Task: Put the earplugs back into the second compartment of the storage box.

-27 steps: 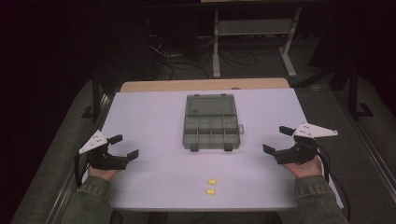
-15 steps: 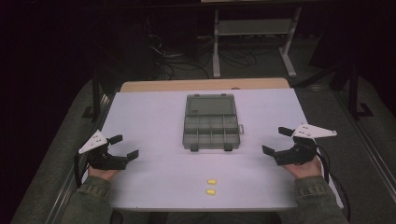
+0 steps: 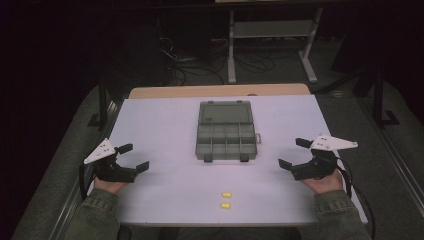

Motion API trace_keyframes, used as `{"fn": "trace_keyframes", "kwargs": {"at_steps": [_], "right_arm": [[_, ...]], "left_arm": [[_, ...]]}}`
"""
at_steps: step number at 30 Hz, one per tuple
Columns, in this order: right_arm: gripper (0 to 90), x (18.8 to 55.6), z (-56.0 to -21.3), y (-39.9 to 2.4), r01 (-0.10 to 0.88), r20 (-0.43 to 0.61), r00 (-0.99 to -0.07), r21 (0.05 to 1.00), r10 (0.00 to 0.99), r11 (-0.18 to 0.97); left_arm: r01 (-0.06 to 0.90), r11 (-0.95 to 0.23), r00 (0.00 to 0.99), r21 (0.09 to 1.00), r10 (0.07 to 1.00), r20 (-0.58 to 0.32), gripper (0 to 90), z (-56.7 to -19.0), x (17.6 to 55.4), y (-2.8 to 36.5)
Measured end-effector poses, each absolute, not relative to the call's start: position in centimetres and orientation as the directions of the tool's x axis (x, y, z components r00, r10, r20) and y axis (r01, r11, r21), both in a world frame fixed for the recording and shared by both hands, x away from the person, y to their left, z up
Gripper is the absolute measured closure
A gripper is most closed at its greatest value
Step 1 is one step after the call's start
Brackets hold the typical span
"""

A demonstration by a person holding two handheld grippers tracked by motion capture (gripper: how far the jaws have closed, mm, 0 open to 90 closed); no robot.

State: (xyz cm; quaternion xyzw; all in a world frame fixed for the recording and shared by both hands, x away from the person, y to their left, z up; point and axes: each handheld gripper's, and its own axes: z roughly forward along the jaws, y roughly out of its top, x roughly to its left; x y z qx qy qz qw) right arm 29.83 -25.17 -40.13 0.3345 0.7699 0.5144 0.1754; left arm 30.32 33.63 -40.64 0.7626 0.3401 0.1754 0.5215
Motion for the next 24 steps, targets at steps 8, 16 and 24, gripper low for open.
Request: {"fn": "trace_keyframes", "kwargs": {"at_steps": [8, 16, 24], "right_arm": [[0.2, 29.8, -40.1, -25.3, 0.335, 0.078, -0.715, 0.910, 0.694, 0.243], [0.2, 29.8, -40.1, -25.4, 0.339, 0.083, -0.716, 0.910, 0.693, 0.241], [0.2, 29.8, -40.2, -25.3, 0.341, 0.084, -0.720, 0.908, 0.689, 0.245]], "left_arm": [[0.305, -0.290, 0.765, 0.907, 0.642, -0.052, 0.0, -39.0, 30.6, 31.8], [0.293, -0.357, 0.821, 0.887, 0.569, -0.042, 0.0, -37.9, 31.2, 29.3], [0.285, -0.422, 0.862, 0.861, 0.506, -0.037, 0.0, -37.7, 31.7, 26.9]]}}
